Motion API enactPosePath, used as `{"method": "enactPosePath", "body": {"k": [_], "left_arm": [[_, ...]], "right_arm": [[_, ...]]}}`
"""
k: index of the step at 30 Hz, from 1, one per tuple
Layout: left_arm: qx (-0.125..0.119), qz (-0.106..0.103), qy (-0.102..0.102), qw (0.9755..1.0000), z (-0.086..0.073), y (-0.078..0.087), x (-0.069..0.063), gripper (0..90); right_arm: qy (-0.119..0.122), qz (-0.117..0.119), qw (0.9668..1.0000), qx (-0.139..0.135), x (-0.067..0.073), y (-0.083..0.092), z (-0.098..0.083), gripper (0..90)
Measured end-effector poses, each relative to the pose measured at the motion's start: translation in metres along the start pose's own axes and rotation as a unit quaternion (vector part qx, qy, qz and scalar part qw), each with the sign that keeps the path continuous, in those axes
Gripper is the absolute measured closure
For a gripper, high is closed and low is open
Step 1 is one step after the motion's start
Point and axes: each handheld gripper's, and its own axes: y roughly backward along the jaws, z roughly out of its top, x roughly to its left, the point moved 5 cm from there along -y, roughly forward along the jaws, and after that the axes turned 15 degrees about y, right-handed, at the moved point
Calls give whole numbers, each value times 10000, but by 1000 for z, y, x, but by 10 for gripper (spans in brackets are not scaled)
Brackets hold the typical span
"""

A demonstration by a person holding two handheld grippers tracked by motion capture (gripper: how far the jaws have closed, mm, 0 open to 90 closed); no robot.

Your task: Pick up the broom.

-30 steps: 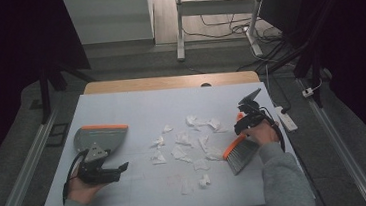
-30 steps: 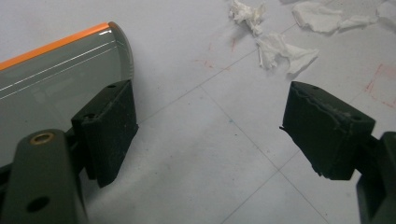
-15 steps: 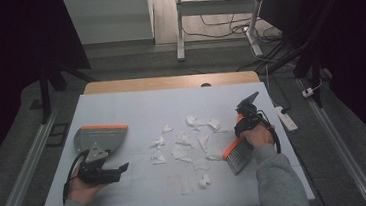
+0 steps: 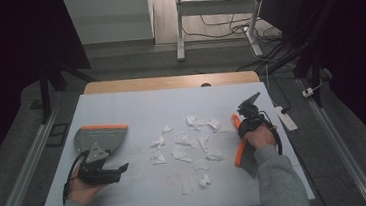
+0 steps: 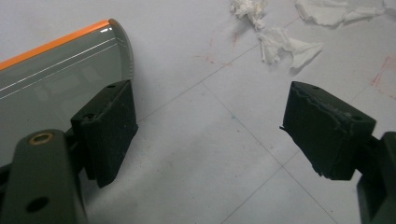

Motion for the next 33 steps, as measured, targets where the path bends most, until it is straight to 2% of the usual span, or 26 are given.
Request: {"method": "enactPosePath", "body": {"k": [3,4,5,7,8,9,11,12,16,17,18,19,20,21,22,28,29,30,31,33], "left_arm": [[11,20,-2,10000,0,-1,1,186],[12,31,-3,10000,0,-1,1,186],[14,36,1,10000,0,-1,1,186],[14,46,13,10000,0,-2,1,186],[13,48,16,10000,0,-2,1,186],[11,52,18,10000,0,-2,1,186],[2,59,20,10000,0,-1,1,186],[-1,60,20,10000,0,-1,2,186],[-3,80,25,10000,0,-1,2,187],[-1,86,27,10000,0,-2,2,186],[4,89,30,10000,0,-2,2,186],[9,94,34,10000,0,-2,3,186],[12,98,40,9999,0,-3,3,186],[18,99,48,9999,0,-3,3,186],[19,104,56,9999,0,-3,3,186],[44,135,64,9999,0,-4,3,187],[44,139,63,9999,0,-4,3,186],[41,137,67,9999,1,-4,3,187],[44,140,70,9999,1,-5,3,187],[46,156,76,9998,1,-5,3,186]], "right_arm": [[62,95,9999,-66,-4,1,-3,703],[91,247,9995,-160,-8,4,-6,704],[91,247,9995,-160,-8,4,-6,704],[74,417,9986,-326,-11,8,-9,705],[107,569,9972,-469,-13,13,-11,705],[107,569,9972,-469,-13,13,-11,705],[185,717,9947,-708,-14,21,-14,706],[185,717,9947,-708,-14,21,-14,706],[249,913,9893,-1111,-15,32,-18,706],[254,1034,9852,-1342,-16,37,-20,706],[214,1102,9830,-1455,-16,39,-20,706],[214,1102,9830,-1455,-16,39,-20,706],[220,1169,9804,-1572,-16,42,-21,707],[216,1274,9755,-1781,-16,47,-23,706],[216,1274,9755,-1781,-16,47,-23,706],[276,1453,9597,-2390,-13,64,-23,706],[278,1487,9565,-2495,-12,67,-23,706],[319,1534,9514,-2650,-11,70,-23,706],[319,1534,9514,-2650,-11,70,-23,706],[330,1554,9456,-2837,-9,73,-22,707]]}}
